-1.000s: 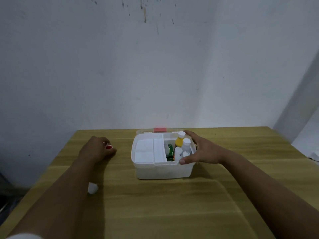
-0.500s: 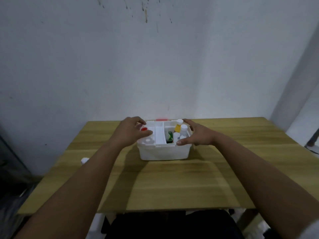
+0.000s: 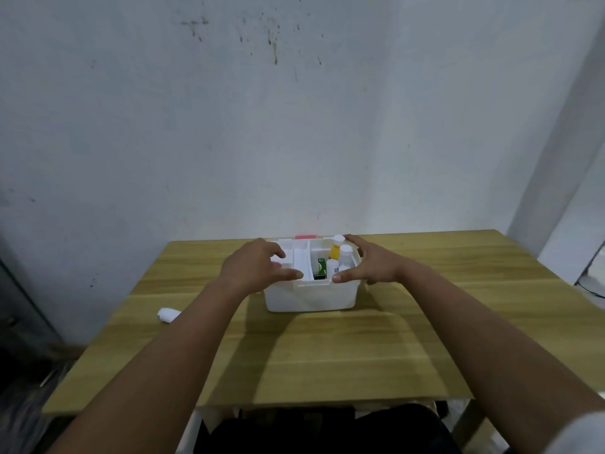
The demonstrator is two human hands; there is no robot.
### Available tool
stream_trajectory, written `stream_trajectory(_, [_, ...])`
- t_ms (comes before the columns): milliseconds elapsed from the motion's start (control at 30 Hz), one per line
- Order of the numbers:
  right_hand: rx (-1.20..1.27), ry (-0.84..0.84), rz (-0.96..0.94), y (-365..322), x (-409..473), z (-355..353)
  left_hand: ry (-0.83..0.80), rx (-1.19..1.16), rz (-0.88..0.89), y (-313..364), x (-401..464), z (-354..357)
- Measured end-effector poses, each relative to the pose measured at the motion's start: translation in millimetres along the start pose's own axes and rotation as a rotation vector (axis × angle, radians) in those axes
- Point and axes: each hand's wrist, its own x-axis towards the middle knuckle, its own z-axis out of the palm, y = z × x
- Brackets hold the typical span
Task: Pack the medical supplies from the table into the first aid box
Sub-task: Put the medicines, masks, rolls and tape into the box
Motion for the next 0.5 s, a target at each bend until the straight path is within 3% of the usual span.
stream_trajectory(167, [0.010, -0.003, -0.002, 0, -1, 0, 0.099, 0.047, 0.065, -6, 0, -1])
stream_trajectory(267, [0.014, -0.002, 0.006, 0, 0, 0, 0.084, -0.010, 0.061, -14, 2, 4])
stream_trajectory(333, [0.009, 0.000, 0.007, 1, 1, 0, 0.155, -0.087, 0.055, -19, 2, 6])
stream_trajectory(433, [0.003, -0.007, 0.001, 2, 3, -1, 0.283, -0.155, -0.039, -37, -3, -1])
stream_trajectory(500, [-0.001, -0.010, -0.005, 3, 4, -1, 0.271, -0.120, -0.185, -65, -9, -8])
